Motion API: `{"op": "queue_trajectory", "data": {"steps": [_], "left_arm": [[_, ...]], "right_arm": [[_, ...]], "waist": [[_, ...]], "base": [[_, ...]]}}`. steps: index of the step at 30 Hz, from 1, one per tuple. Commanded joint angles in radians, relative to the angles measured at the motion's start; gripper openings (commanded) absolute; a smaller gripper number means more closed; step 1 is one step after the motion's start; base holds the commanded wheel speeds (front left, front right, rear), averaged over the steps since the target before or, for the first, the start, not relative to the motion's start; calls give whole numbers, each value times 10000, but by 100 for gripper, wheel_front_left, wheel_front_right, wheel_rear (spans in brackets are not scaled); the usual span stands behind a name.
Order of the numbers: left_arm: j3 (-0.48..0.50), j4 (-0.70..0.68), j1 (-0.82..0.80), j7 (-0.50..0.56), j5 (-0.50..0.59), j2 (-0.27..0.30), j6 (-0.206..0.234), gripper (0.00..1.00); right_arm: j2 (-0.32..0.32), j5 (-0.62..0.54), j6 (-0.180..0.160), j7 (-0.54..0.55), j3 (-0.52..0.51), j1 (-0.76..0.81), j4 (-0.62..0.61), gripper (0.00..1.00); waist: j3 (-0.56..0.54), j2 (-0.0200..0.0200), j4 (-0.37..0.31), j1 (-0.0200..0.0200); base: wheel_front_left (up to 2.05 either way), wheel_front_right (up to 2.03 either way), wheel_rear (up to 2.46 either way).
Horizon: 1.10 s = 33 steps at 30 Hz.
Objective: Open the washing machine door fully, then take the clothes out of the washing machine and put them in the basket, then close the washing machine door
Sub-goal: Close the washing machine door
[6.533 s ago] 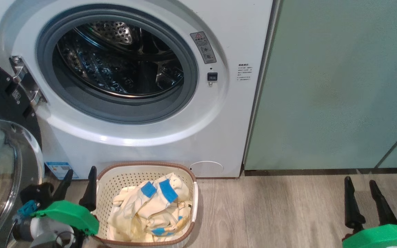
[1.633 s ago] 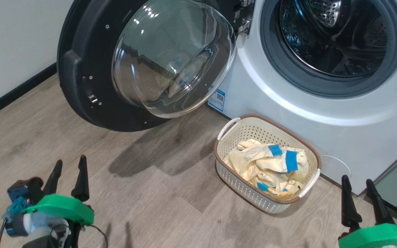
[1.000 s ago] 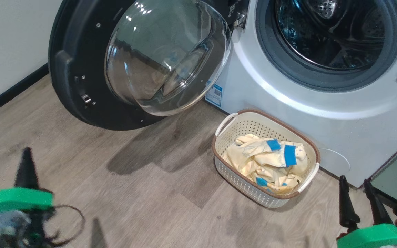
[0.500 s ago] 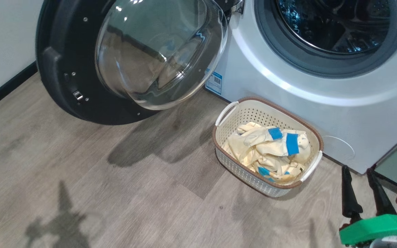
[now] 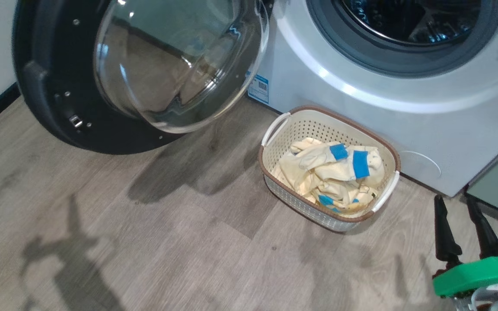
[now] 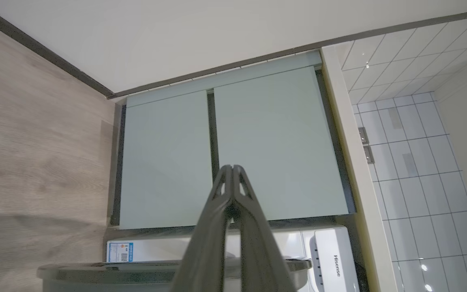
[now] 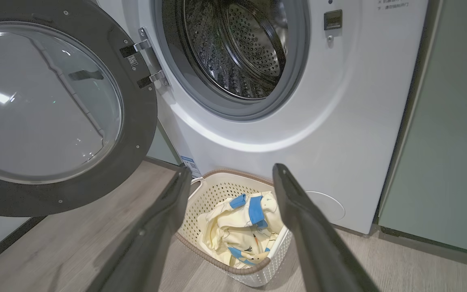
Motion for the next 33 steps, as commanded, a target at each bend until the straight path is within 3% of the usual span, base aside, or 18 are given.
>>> {"op": "queue_trajectory", "data": {"steps": [1, 14, 33], "left_arm": [[-26, -159, -417, 225, -8, 807, 30, 0], [-1111, 1051, -1792, 1116, 531, 1139, -319, 0], [-2072, 2200, -2728, 1698, 1007, 763, -1174, 0]], "right_arm": [[-227, 29, 44, -96, 247, -355, -314, 100], [-656, 10, 44, -96, 343, -639, -377, 100], [-835, -44, 44, -96, 319, -970, -458, 100]], "waist": [[117, 0, -127, -1], [815, 0, -934, -1], [1400, 0, -1214, -1]], "base": [[0, 0, 0], [0, 0, 0], [0, 0, 0]]}}
